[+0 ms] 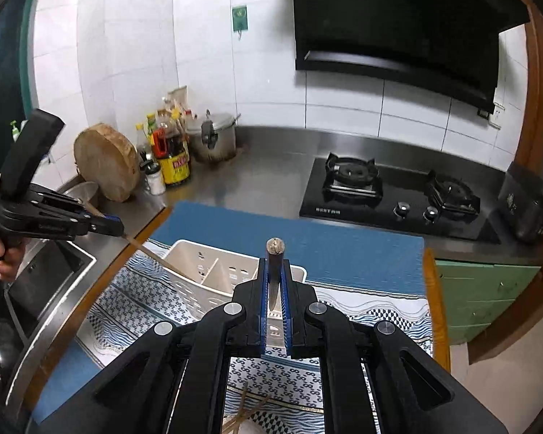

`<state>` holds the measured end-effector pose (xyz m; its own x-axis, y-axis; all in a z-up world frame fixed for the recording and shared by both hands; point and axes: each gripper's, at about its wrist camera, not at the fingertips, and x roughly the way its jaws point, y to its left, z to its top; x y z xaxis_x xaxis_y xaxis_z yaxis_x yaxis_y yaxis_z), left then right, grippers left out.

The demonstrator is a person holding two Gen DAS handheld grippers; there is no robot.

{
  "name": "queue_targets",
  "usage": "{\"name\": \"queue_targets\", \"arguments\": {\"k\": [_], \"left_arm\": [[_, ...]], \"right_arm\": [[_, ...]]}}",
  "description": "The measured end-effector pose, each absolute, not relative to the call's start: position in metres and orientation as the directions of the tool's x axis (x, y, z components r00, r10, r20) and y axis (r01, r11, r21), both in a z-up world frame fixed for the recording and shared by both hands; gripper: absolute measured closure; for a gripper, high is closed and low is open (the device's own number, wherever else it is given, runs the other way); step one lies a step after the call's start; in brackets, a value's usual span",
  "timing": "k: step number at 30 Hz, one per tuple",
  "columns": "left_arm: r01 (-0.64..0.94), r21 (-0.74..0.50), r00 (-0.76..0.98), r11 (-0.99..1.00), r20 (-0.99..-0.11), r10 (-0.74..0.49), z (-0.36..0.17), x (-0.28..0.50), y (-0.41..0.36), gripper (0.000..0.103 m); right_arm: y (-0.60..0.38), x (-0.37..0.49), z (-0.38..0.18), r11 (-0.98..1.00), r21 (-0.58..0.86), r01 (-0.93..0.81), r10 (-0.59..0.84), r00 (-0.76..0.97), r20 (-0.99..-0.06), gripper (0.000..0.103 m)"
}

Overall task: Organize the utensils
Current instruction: 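Open the right gripper to drop the chopstick into the caddy, then lower the left gripper onto a chopstick in the pile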

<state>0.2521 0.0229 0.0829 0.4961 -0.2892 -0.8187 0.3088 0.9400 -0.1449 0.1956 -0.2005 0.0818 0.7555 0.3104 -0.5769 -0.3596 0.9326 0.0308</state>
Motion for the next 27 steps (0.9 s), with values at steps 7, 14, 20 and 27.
{"name": "queue_targets", "arguments": {"k": [7,14,20,27], "left_arm": [[0.289,-0.155,0.572,0.945,-0.763,-0.300,0.080,0.243,0.025,0.095],[0.258,-0.138,0.668,0.956,-0.689,-0.280,0.086,0.207,0.030,0.071],[0.223,-0.148,0.698,0.964,-0.666,-0.264,0.068,0.167,0.033,0.060],[0.184,-0.118,0.691,0.976,-0.691,-0.214,0.022,0.120,0.028,0.055]], "right_arm": [[-0.202,0.195,0.073,0.943,0.004,-0.332,0.279,0.787,-0.550,0.074],[-0.213,0.152,0.074,0.948,-0.005,-0.320,0.276,0.824,-0.495,0.072],[-0.216,0.106,0.045,0.947,0.009,-0.322,0.280,0.810,-0.516,0.072],[-0.216,0.065,-0.003,0.948,0.059,-0.313,0.287,0.757,-0.587,0.072]]}}
